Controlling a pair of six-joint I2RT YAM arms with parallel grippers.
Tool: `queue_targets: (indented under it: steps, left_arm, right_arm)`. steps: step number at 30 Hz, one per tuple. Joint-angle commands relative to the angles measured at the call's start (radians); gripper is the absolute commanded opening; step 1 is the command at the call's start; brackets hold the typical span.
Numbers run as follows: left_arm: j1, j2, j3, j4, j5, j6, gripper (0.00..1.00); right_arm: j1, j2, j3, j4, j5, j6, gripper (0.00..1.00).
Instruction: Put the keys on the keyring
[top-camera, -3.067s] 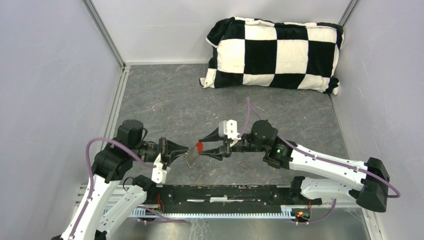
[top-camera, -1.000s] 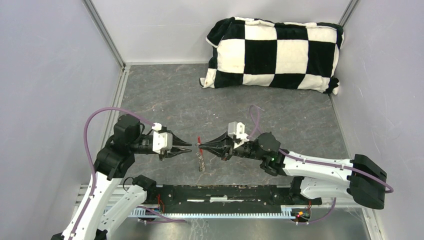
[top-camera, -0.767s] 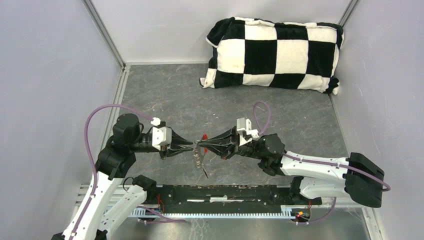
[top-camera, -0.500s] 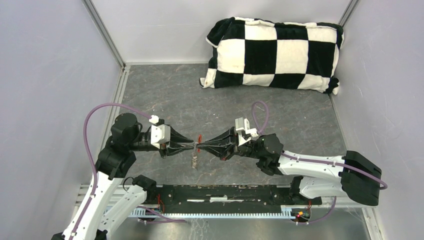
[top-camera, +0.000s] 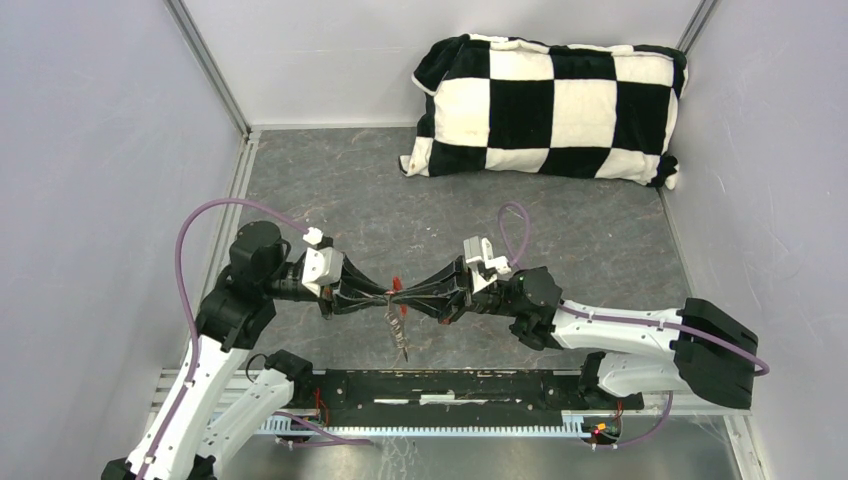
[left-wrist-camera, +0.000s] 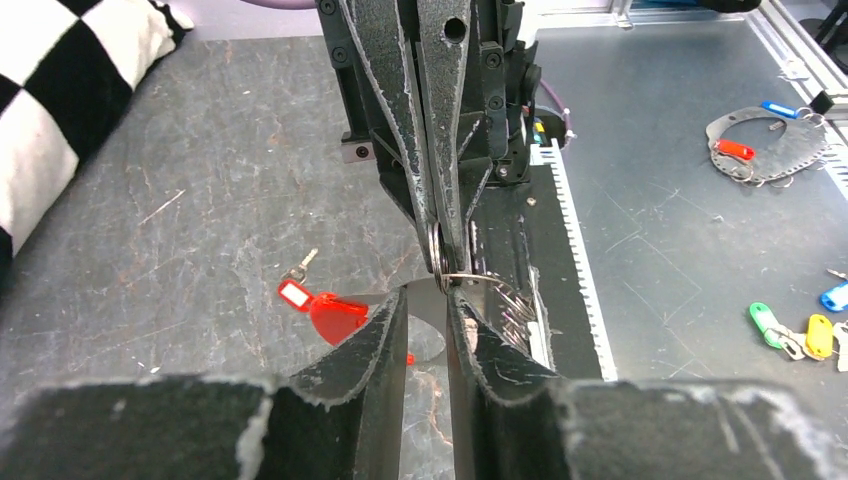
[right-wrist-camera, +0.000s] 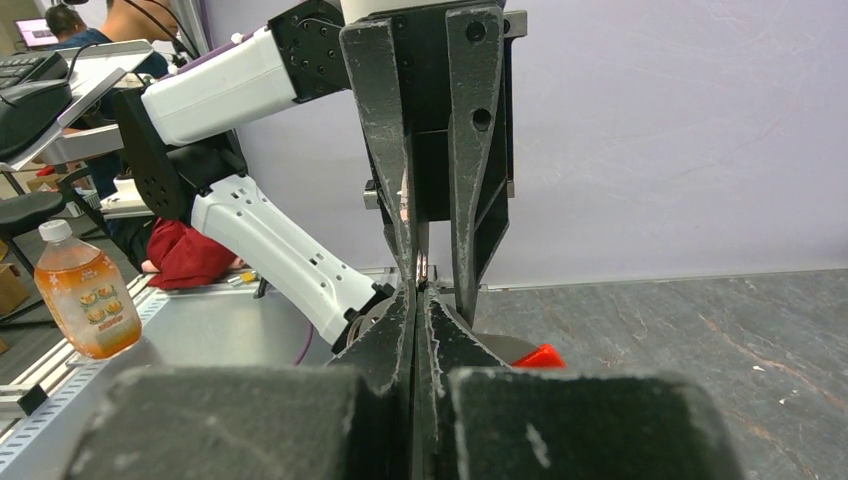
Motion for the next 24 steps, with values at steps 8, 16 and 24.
queue_targets:
  steps: [8, 16, 24]
  left_arm:
    - [-0.005, 0.027, 0.044, -0.02, 0.068, 0.017, 0.18]
    - [-0.006, 0.022, 0.049, -0.019, 0.043, 0.025, 0.24]
    - [-0.005, 0.015, 0.048, 0.0, 0.015, 0.035, 0.08]
  right_arm:
    - [-0.002, 0.038, 0.06, 0.101, -0.015, 0.034, 0.01]
    - [-0.002, 0.05, 0.072, 0.072, -0.032, 0.035, 0.01]
    - [-0.002, 0.051, 0.078, 0.036, -0.051, 0.031, 0.01]
